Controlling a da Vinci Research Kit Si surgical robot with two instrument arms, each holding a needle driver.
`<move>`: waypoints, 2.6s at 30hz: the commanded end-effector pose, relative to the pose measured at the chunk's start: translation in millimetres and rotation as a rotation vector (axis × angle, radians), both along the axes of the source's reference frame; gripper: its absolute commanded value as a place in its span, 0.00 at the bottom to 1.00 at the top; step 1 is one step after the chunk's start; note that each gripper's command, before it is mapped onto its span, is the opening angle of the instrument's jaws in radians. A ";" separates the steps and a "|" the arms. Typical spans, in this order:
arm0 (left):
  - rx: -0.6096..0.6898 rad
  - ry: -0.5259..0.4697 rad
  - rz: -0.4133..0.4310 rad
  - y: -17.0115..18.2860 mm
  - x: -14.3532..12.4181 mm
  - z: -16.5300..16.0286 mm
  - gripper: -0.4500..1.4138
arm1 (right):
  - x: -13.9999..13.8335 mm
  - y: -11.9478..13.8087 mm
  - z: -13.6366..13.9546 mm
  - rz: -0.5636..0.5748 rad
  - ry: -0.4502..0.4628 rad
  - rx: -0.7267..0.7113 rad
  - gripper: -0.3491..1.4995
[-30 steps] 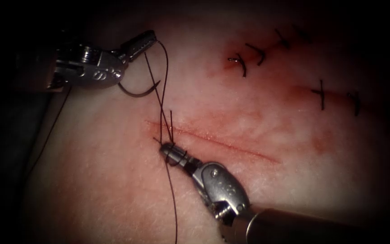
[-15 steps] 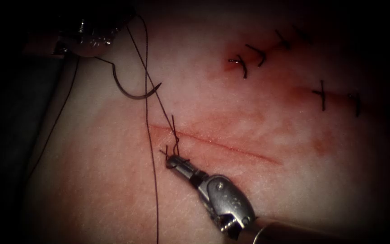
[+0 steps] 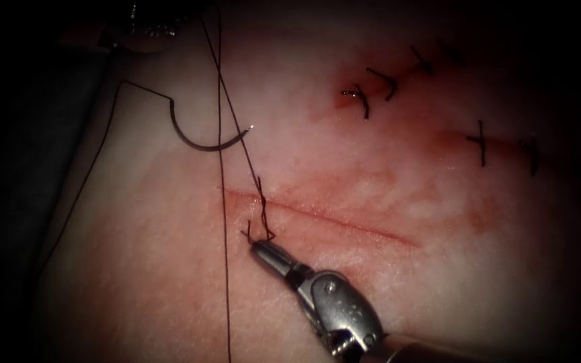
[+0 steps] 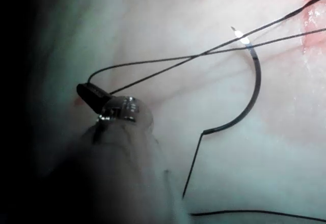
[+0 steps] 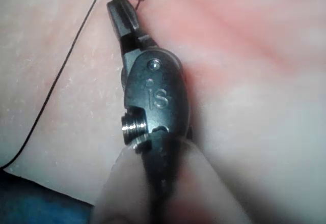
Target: Wound Closure
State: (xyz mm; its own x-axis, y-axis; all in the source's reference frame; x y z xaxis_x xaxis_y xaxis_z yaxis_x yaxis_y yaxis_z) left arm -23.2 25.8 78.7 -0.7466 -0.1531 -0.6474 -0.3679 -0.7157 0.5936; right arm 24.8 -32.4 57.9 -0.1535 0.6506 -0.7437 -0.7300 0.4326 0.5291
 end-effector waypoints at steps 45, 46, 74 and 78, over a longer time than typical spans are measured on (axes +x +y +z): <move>0.242 -0.509 -0.022 12.4 -1.4 11.7 0.00 | 5.7 -11.1 1.3 -0.123 0.004 0.005 0.00; 0.246 -0.515 -0.021 12.5 -1.5 11.8 0.00 | 6.0 -11.4 1.2 -0.130 0.000 0.009 0.00; 0.796 -0.949 0.639 -4.4 -5.7 -3.9 0.00 | 3.5 -6.8 -0.1 -0.116 0.077 -0.067 0.83; 0.859 -0.932 0.740 -6.8 -4.3 -7.2 0.00 | 2.5 -7.1 -0.5 -0.158 0.062 -0.114 0.90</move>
State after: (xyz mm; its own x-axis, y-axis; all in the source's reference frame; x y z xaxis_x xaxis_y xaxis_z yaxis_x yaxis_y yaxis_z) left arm -26.6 18.6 70.4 0.0607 0.3687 -0.9276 0.2350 -0.9084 -0.3457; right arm 26.9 -38.7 56.6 -0.1020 0.5777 -0.8098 -0.6118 0.6055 0.5090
